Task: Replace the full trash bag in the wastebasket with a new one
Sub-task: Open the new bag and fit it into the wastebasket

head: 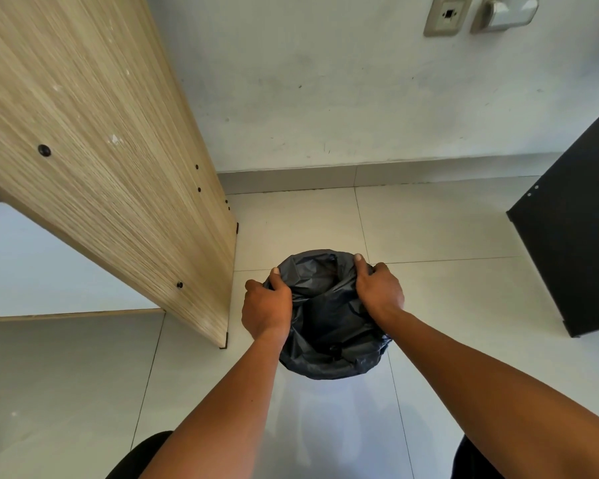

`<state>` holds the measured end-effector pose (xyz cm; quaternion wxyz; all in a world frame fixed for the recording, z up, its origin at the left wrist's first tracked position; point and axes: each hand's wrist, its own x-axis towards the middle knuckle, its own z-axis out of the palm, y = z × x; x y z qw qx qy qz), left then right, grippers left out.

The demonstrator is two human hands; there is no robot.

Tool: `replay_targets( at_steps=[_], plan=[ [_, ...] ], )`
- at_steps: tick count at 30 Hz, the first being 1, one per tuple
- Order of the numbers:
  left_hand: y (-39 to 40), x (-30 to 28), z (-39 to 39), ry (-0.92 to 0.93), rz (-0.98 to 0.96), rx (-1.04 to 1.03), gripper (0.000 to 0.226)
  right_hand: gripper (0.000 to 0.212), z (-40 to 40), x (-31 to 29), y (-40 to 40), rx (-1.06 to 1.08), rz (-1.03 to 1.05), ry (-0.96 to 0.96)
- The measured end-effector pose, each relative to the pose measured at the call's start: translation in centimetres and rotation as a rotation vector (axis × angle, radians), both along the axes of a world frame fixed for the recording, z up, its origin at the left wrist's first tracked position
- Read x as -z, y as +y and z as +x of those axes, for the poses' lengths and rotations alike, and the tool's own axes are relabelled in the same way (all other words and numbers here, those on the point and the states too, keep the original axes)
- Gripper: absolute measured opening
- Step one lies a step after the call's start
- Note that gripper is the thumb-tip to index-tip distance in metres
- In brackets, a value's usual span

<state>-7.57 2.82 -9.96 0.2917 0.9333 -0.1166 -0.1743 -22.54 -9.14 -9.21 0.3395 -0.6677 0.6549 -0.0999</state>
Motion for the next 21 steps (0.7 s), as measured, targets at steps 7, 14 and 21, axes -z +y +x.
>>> replay_targets(
  at_steps=[7,14,21],
  plan=[
    [-0.2,0.2,0.3,-0.001,-0.004,-0.018,0.061,0.072,0.4,0.3,-1.1,0.087,0.061,-0.064],
    [-0.3,0.4,0.1,0.034,-0.029,-0.109,0.056,0.093,0.7,0.1,-1.5,0.126,0.105,0.064],
    [-0.4,0.6,0.0,0.040,-0.050,-0.159,0.059,0.070,0.3,0.9,-1.2,0.201,0.056,0.043]
  ],
)
